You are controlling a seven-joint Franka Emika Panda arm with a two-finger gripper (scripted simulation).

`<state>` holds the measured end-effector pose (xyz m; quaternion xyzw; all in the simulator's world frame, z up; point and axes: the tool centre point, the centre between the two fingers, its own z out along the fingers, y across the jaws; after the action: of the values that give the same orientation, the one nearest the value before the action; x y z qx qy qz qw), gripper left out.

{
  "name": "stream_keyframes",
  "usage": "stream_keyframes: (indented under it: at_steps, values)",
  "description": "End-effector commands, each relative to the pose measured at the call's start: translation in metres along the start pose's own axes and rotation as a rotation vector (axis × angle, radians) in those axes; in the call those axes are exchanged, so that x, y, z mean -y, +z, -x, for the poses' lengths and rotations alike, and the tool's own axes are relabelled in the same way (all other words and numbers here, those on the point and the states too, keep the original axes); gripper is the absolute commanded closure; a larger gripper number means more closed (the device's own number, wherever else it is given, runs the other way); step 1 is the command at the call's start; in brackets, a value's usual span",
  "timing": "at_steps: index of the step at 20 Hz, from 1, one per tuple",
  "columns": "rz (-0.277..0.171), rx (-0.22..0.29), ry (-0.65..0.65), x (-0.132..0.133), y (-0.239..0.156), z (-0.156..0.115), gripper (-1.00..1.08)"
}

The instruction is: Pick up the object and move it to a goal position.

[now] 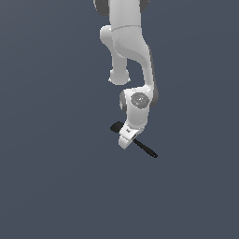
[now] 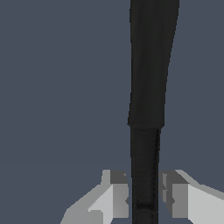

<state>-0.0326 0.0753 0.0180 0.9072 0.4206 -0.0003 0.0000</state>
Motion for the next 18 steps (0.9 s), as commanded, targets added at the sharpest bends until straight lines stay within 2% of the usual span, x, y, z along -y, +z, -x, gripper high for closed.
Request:
stream_keyframes:
  at_steps: [1, 9, 18]
  values:
    - [0.001, -0.001, 0.001, -0.003, -0.004, 0.002, 1.08]
    - [0.001, -0.001, 0.000, -0.029, -0.039, 0.029, 1.08]
    - [0.000, -0.002, -0.001, -0.084, -0.116, 0.085, 1.08]
